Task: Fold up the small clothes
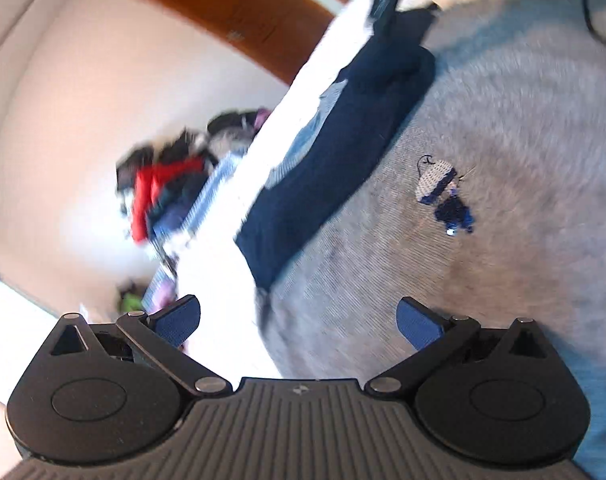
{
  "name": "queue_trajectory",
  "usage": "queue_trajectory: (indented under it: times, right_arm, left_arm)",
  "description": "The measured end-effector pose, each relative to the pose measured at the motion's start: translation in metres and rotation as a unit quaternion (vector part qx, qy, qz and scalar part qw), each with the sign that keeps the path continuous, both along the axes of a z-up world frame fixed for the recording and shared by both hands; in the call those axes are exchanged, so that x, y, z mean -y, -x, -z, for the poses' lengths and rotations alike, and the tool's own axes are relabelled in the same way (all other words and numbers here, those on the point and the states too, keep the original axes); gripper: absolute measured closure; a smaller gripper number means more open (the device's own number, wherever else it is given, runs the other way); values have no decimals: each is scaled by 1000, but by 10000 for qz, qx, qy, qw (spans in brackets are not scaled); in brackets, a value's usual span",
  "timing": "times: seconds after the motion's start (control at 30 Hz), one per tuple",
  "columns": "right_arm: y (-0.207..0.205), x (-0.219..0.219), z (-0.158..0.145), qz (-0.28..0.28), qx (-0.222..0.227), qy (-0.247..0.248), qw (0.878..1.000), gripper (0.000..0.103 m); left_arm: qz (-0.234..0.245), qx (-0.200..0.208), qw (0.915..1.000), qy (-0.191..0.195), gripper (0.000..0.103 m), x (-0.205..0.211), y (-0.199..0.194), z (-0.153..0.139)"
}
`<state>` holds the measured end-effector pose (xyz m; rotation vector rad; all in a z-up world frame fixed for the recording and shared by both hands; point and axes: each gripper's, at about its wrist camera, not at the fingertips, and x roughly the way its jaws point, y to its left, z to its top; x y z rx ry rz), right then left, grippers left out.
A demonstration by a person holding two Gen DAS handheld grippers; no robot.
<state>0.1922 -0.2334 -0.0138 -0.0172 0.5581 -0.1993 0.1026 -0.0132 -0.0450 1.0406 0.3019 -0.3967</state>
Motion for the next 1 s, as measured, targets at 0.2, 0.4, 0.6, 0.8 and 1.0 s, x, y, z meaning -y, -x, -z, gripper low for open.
queue_trajectory:
  times: [0.2,0.4,0.6,0.8,1.0]
  right_arm:
    - [68,103,-17,1419,447,-1152,9821,12]
    - [82,87,-31,605,317,-1300,9892,12]
    - [32,-42,-30,-1081,264,606,9919,13]
    - [-22,-89,7,-500,-103,1890,9807,13]
    - [31,27,-2,1320,46,651,9891,13]
  left_arm:
    - [-302,-409,9931,1059,0,-17,15,-14]
    - [-591,-710,9825,1620,0,-8,6,-22]
    - [-635,-866,9759,1898,0,-2,15,-22]
    - [-611,-680,9825,1623,0,-4,30,-16]
    - [-833,-1093,9666,2163,0,-18,24,-20]
